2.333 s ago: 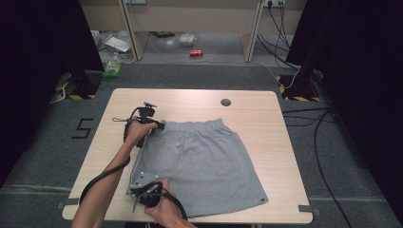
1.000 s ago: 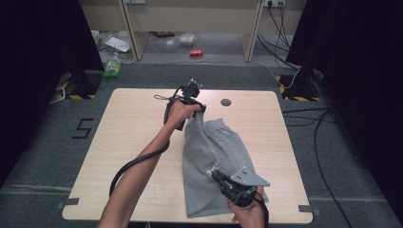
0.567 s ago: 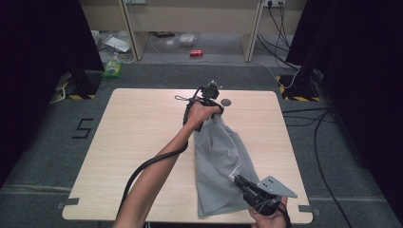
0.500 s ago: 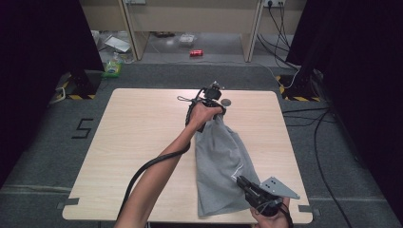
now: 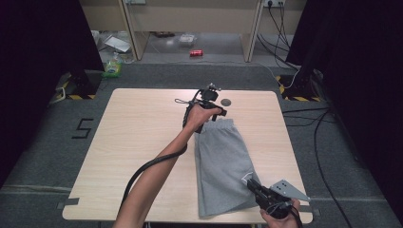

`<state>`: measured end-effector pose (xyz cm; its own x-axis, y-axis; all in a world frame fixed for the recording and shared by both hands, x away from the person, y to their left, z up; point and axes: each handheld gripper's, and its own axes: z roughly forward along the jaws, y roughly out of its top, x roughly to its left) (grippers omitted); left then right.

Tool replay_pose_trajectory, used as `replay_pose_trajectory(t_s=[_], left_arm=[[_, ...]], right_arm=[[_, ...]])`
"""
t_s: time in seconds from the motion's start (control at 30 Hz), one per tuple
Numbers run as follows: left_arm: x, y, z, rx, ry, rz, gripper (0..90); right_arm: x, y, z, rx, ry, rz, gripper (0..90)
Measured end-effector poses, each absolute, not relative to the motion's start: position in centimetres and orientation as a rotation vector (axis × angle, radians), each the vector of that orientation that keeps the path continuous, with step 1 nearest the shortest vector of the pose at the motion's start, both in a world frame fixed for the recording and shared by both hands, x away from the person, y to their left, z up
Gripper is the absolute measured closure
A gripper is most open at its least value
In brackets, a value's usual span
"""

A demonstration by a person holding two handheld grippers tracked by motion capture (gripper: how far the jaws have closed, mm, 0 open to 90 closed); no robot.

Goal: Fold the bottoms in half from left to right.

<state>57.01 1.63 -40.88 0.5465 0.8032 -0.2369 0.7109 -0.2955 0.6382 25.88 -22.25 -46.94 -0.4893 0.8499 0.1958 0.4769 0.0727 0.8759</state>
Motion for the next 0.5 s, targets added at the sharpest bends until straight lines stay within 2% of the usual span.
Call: replay_pose_trajectory(t_s=[0.3,0.5], left_arm=[[57.0,5.1,-42.8,2.088,1.260,0.144,45.6],[56.9,6.2,-44.0,2.109,1.263,0.141,44.3]], right_arm=[[25.2,-24.3,-47.8,1.401,1.966,1.330,84.2],[25.0,-26.0,-48.0,1.480,1.900,1.301,65.0]])
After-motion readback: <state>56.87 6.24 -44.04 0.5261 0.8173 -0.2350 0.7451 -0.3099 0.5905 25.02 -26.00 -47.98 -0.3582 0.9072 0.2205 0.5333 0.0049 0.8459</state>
